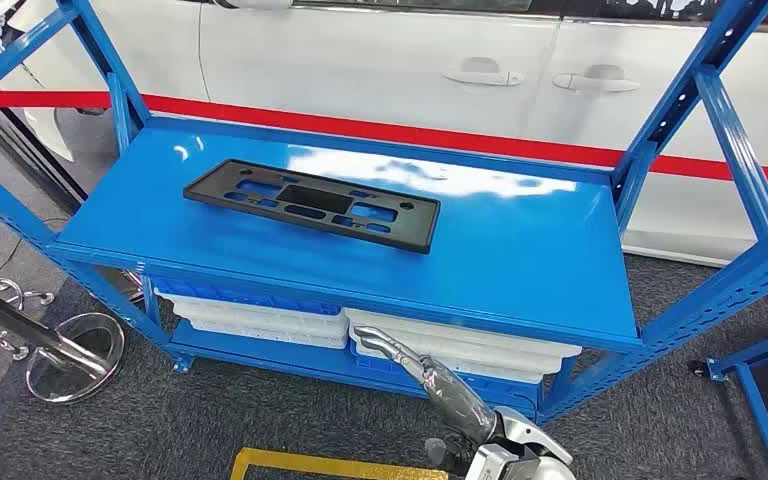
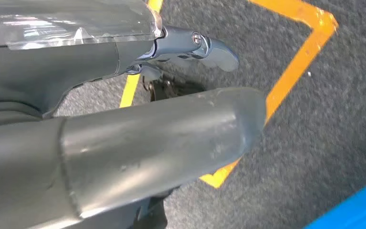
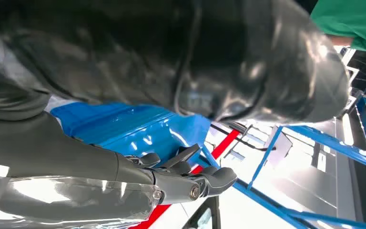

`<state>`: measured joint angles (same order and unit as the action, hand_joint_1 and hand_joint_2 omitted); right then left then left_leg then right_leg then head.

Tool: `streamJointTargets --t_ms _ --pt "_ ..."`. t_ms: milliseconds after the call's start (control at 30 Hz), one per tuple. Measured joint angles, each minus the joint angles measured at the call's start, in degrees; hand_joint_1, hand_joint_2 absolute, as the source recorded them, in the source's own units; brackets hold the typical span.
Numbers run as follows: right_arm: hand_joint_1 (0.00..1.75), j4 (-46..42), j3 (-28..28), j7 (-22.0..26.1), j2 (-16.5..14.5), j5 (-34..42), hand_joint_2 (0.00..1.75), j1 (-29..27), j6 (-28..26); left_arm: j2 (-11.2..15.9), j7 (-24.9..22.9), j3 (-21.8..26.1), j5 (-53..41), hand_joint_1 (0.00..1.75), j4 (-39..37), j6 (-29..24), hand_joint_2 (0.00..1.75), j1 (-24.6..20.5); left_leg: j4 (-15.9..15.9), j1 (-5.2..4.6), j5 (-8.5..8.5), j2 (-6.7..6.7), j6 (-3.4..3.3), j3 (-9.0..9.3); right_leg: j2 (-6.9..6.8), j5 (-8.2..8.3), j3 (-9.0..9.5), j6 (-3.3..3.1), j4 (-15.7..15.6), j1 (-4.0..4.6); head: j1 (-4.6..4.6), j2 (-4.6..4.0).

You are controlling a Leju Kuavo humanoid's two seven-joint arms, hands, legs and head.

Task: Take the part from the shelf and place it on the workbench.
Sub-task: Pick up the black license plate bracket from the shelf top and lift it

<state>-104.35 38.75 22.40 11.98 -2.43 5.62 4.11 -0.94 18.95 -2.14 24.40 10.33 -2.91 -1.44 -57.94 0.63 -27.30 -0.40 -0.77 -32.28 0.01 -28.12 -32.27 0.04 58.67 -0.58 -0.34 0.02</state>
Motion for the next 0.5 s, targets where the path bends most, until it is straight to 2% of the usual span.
streamJointTargets --t_ms 67,100,133,200,233,267,300,367,400,433,500 --pt "0.00 0.0 0.0 0.0 0.0 0.0 0.00 0.1 0.0 0.0 0.1 0.0 0.0 0.00 0.0 0.1 0.00 0.0 0.4 0.16 0.23 0.06 -0.48 0.18 0.00 -0.74 -0.24 0.30 0.8 -0.14 0.01 0.00" --pt "0.00 0.0 0.1 0.0 0.0 -0.1 0.00 0.2 0.0 -0.1 0.1 0.0 -0.1 0.00 0.0 0.2 0.00 0.0 0.6 0.25 0.38 0.12 -0.90 0.28 0.01 -1.87 -0.93 0.54 2.4 -0.19 0.01 0.00" --pt "0.00 0.0 0.2 0.0 0.0 -0.1 0.00 0.2 0.0 -0.1 0.1 0.0 -0.1 0.00 0.0 0.2 0.00 -0.1 0.7 0.29 0.47 0.17 -1.21 0.35 0.01 -3.53 -2.19 0.74 5.2 -0.26 0.01 0.00" --pt "0.00 0.0 0.4 -0.1 0.0 -0.1 0.00 0.3 0.0 -0.1 0.2 0.0 -0.1 0.00 0.0 0.3 0.00 -0.1 0.8 0.19 0.42 0.23 -1.55 0.33 0.01 -6.91 -5.91 0.99 12.7 -0.26 0.01 0.00" --pt "0.00 0.0 0.5 -0.1 0.0 -0.1 0.00 0.3 0.0 -0.1 0.3 0.0 -0.1 0.00 0.0 0.3 0.00 -0.1 0.7 0.14 0.37 0.22 -1.61 0.36 0.00 -7.56 -7.32 1.06 15.4 -0.27 0.01 0.00" --pt "0.00 0.0 0.7 -0.2 0.0 -0.2 0.00 0.4 0.0 -0.1 0.3 0.0 -0.1 0.00 0.0 0.3 0.00 -0.1 0.7 0.10 0.29 0.18 -1.63 0.43 0.00 -7.06 -7.87 1.05 16.1 -0.27 0.01 0.00" --pt "0.00 0.0 0.8 -0.2 0.0 -0.2 0.00 0.4 0.1 -0.1 0.4 0.0 0.0 0.00 0.0 0.4 0.00 -0.1 0.7 0.09 0.19 0.11 -1.60 0.59 0.00 -5.45 -7.25 0.96 14.5 -0.26 0.01 0.00" --pt "0.00 0.0 1.1 -0.4 0.0 -0.2 0.00 0.9 0.2 -0.2 0.7 0.0 0.1 0.00 0.0 0.5 0.00 -0.1 0.6 0.04 -0.16 0.00 -1.33 0.99 0.01 -1.20 -3.89 0.50 7.1 -0.20 0.01 0.00" --pt "0.00 0.1 1.3 -0.5 0.0 -0.2 0.00 1.2 0.3 -0.3 0.7 0.0 0.2 0.00 0.0 0.6 0.00 -0.1 0.5 -0.07 -0.36 -0.03 -1.09 1.06 0.02 0.09 -2.36 0.23 3.6 -0.09 0.01 0.00" --pt "0.00 0.1 1.4 -0.6 0.0 -0.1 0.00 1.5 0.3 -0.3 0.8 0.0 0.2 0.00 0.0 0.6 0.00 -0.1 0.4 -0.17 -0.51 -0.03 -0.82 1.05 0.04 0.66 -1.47 0.01 1.5 0.02 0.01 0.00" --pt "0.00 0.3 1.7 -0.7 0.0 -0.1 0.00 1.8 0.3 -0.3 0.9 0.0 0.3 0.00 0.0 0.7 0.00 -0.1 0.4 -0.31 -0.64 -0.01 -0.24 0.96 0.12 0.47 -1.21 -0.36 0.5 0.23 0.00 0.00"
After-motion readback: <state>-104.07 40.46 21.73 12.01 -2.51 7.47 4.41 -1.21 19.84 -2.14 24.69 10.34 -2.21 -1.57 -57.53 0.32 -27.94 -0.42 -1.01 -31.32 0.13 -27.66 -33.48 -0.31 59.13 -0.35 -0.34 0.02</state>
